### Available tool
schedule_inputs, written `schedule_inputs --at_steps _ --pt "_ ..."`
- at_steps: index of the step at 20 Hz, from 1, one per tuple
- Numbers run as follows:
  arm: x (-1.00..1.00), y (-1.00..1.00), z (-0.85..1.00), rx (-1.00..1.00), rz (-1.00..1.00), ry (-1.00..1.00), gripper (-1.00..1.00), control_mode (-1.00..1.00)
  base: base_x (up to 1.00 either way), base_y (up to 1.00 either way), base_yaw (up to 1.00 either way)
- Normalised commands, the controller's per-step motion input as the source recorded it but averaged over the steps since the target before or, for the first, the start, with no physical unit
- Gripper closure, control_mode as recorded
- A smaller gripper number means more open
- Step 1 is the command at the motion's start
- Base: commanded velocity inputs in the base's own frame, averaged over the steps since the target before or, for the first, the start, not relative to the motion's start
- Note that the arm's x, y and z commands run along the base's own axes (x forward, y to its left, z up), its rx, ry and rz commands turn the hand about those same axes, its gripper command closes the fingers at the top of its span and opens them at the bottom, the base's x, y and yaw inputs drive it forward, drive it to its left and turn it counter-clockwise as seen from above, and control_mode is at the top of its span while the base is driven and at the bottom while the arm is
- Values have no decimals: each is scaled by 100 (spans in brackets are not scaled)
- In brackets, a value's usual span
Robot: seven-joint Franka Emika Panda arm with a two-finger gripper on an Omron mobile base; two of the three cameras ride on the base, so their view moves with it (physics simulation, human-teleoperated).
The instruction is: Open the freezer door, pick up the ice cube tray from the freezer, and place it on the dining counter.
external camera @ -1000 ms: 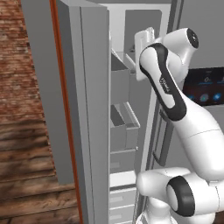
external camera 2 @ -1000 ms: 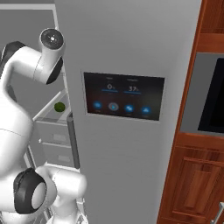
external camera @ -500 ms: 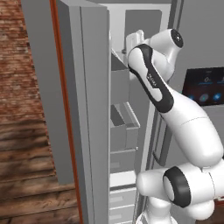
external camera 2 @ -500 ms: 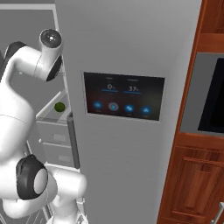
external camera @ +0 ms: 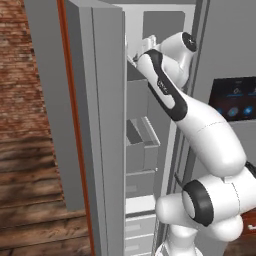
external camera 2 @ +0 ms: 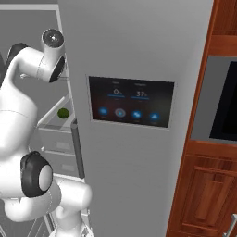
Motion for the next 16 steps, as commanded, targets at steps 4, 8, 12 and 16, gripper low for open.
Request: schedule_inputs --at_steps 4,8,12,16 --pt "25 0 -1 0 0 10 -100 -100 0 0 0" --pt "29 0 -1 0 0 7 -100 -100 0 0 0" --pt "30 -1 -4 0 0 7 -100 -100 0 0 0" --pt "37 -2 -12 0 0 4 -100 -100 0 0 0"
